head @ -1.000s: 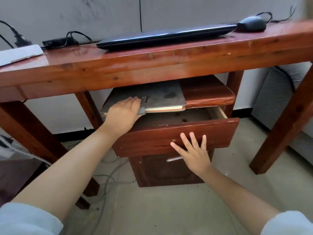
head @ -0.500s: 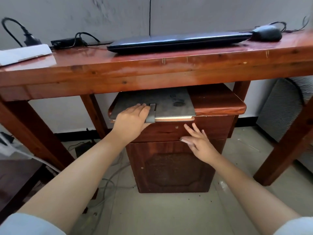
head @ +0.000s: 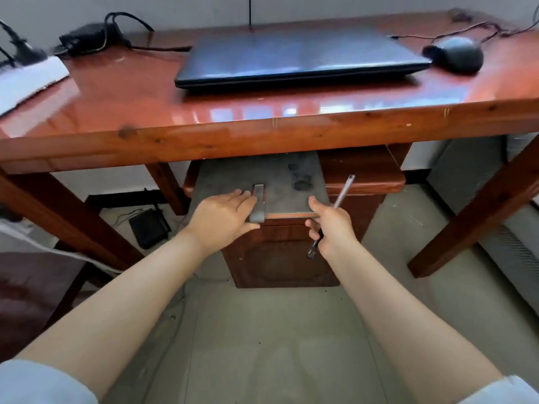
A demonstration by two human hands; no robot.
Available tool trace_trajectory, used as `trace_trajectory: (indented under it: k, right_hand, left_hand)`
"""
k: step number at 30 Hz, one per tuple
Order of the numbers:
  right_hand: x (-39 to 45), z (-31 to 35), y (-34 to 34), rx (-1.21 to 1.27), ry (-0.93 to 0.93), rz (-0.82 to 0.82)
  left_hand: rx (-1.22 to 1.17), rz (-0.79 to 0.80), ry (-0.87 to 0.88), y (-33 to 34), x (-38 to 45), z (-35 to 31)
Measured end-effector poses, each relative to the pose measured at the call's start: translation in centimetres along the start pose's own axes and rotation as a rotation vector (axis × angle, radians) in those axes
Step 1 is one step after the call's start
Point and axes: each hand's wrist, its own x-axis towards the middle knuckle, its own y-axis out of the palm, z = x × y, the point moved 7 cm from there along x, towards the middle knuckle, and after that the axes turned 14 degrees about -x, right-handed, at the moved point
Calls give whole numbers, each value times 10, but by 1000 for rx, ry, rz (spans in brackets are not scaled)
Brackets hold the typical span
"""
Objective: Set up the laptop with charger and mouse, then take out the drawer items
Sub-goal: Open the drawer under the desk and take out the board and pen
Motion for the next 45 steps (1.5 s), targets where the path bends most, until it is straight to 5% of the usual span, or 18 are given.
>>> trace_trajectory:
  k: [4, 13, 20, 30, 45]
  right_hand:
    - [-46, -3, -26, 94, 128, 4]
    - [-169, 89, -25, -296, 113, 221]
    - [-195, 175, 53, -358, 81, 248]
    - [-157, 243, 189, -848, -53, 159]
    - [29, 271, 326, -1210, 7, 288]
  left_hand:
    - [-527, 210, -318, -28, -6, 11]
    - [-690, 589, -798, -102, -57, 17]
    - [-1168, 250, -1299, -193, -101, 59]
    - [-904, 41, -1483, -250, -101, 166]
    - [-806, 50, -1726, -153, -32, 336]
